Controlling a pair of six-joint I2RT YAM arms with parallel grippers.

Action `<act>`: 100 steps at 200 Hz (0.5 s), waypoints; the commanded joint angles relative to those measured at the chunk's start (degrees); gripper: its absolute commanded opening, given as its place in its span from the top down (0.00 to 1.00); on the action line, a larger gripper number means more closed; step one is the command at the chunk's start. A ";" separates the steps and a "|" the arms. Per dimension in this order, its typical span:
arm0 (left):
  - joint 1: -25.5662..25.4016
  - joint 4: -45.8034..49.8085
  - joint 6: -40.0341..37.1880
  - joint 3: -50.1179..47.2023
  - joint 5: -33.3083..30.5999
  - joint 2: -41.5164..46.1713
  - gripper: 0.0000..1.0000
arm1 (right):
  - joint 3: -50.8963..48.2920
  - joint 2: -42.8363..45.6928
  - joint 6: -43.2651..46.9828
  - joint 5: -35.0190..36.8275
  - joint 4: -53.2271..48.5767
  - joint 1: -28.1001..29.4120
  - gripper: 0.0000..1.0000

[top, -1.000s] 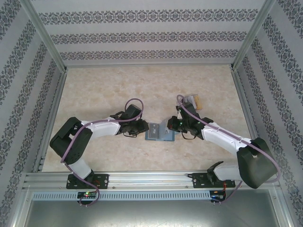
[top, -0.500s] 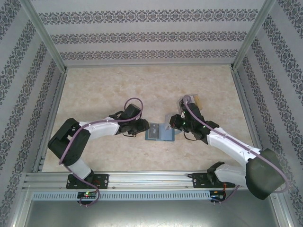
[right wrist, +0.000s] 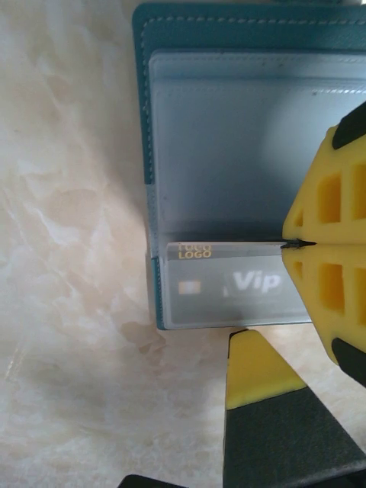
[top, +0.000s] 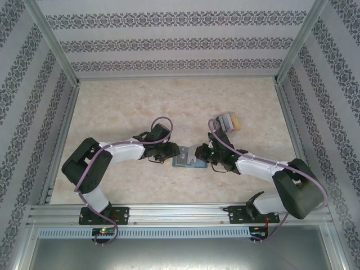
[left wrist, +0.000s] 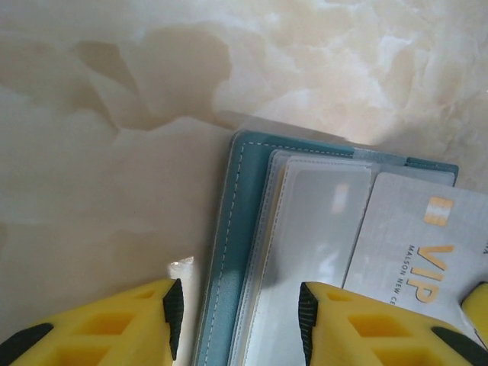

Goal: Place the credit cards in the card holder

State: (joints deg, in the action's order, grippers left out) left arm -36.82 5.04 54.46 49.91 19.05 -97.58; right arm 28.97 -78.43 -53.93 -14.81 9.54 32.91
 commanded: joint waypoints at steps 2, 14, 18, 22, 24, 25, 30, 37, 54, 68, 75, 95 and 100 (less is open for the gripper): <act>-0.70 -1.28 -0.76 1.25 1.01 -1.77 0.56 | -2.23 -2.77 -0.45 -2.06 5.78 0.62 1.00; -0.79 -1.37 -0.68 1.34 1.19 -2.41 0.60 | -2.67 -4.62 -0.62 -3.39 8.37 0.54 1.00; -0.80 -1.29 -0.67 1.39 1.25 -2.59 0.61 | -2.67 -5.22 -0.71 -3.64 8.75 0.58 1.00; -0.87 -1.19 -0.67 1.40 1.17 -2.73 0.62 | -2.54 -5.84 -0.76 -3.99 9.09 0.59 1.00; -0.88 -1.11 -0.62 1.44 1.08 -2.80 0.62 | -2.54 -6.22 -0.74 -4.13 9.22 0.58 1.00; -0.88 -1.10 -0.60 1.43 1.08 -2.84 0.63 | -2.49 -6.35 -0.69 -4.24 9.29 0.58 1.00; -0.90 -0.88 -0.50 1.36 0.91 -3.03 0.64 | -2.47 -7.10 -0.66 -4.51 9.60 0.58 1.00; -0.89 -0.67 -0.41 1.34 0.89 -3.21 0.65 | -2.56 -7.94 -0.41 -4.60 10.01 0.64 1.00; -0.89 -0.47 -0.32 1.17 0.65 -3.21 0.67 | -2.53 -9.41 0.54 -5.35 10.00 0.31 1.00; -0.89 -0.20 -0.42 1.07 0.24 -2.97 0.67 | -2.76 -8.86 1.23 -4.94 9.32 0.05 1.00; -0.89 0.35 -0.58 1.24 -0.12 -2.96 0.67 | -2.71 -8.68 1.61 -4.98 9.21 0.05 1.00; -0.93 0.37 -0.92 1.48 -0.17 -3.21 0.67 | -0.63 -10.63 3.79 -8.73 8.78 -0.04 1.00; -0.89 0.28 -0.93 1.50 -0.15 -3.36 0.67 | -0.05 -11.26 3.92 -9.44 8.74 0.00 1.00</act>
State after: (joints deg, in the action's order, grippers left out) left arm -36.77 5.26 54.43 50.17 19.05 -98.96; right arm 27.38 -87.00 -53.32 -19.84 19.14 32.84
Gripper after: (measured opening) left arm 0.327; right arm 0.046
